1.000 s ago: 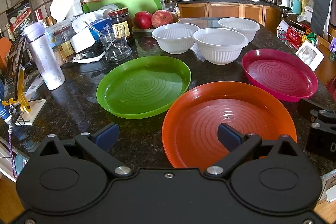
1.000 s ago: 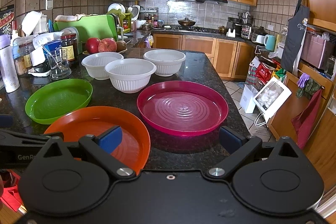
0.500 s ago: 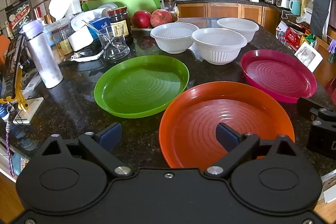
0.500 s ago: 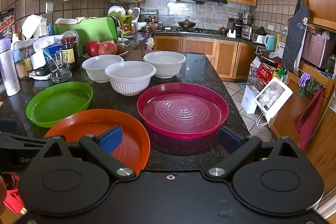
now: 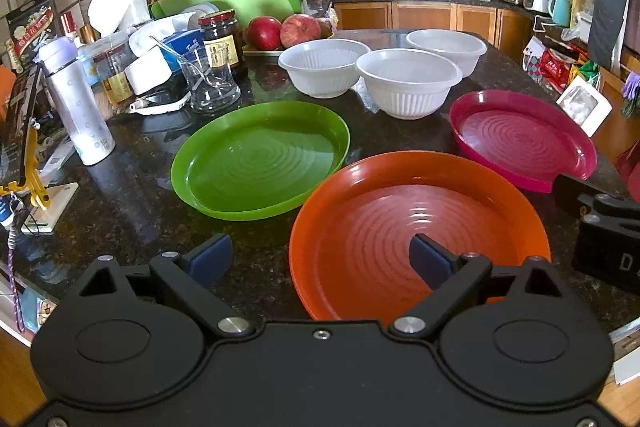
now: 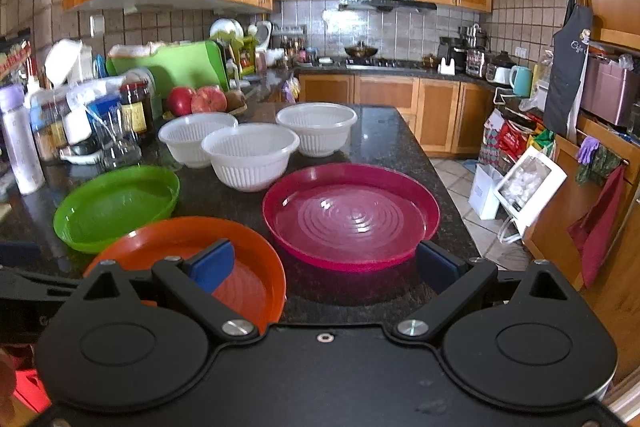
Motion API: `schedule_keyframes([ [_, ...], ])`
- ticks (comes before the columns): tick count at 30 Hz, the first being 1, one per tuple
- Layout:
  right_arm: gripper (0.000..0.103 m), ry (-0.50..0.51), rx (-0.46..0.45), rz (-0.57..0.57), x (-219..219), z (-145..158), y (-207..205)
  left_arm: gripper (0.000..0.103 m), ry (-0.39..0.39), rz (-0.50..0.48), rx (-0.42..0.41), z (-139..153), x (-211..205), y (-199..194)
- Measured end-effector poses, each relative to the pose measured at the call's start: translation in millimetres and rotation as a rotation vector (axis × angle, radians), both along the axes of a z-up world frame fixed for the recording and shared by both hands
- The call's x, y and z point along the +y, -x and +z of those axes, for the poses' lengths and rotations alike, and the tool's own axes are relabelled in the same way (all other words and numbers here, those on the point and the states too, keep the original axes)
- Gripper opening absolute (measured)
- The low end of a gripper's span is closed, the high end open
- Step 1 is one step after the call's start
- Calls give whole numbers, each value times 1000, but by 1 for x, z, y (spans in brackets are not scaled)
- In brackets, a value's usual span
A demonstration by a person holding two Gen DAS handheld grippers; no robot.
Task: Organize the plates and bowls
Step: 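Lower both grippers onto the orange plate rim and close them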
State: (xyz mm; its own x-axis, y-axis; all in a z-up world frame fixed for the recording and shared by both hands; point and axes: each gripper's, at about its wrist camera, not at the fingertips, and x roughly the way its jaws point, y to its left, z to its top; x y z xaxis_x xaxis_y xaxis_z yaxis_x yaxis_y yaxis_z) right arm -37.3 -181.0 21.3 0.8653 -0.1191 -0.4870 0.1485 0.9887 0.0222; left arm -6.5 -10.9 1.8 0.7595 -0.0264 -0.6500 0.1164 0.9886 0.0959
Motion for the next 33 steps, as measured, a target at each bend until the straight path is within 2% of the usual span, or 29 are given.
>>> schedule_keyframes([
  [4,100,-19,-77,7,-3,3,5,91,39,18,-20,5,5,2],
  [7,99,-62,-69,39,-7,4,3,91,55,23,-19,8,8,2],
  [10,92,-111,-76,84,-9,3,1,91,55,21,-5,9,8,1],
  [15,91,-98,-101,104,-5,0,-3,91,39,13,35,3,8,1],
  [18,91,-128,-110,123,-7,0,-3,91,48,21,60,-1,13,0],
  [23,88,-179,-63,145,-13,-4,-9,89,75,19,76,-3,20,-1],
  [26,88,-156,-38,132,-12,-7,-14,83,72,13,74,-3,23,-5],
  [30,71,-135,24,125,-7,-15,-25,78,65,-13,90,-4,27,-14],
  [33,70,-163,70,121,-6,-22,-32,78,90,-60,129,-7,33,-23],
])
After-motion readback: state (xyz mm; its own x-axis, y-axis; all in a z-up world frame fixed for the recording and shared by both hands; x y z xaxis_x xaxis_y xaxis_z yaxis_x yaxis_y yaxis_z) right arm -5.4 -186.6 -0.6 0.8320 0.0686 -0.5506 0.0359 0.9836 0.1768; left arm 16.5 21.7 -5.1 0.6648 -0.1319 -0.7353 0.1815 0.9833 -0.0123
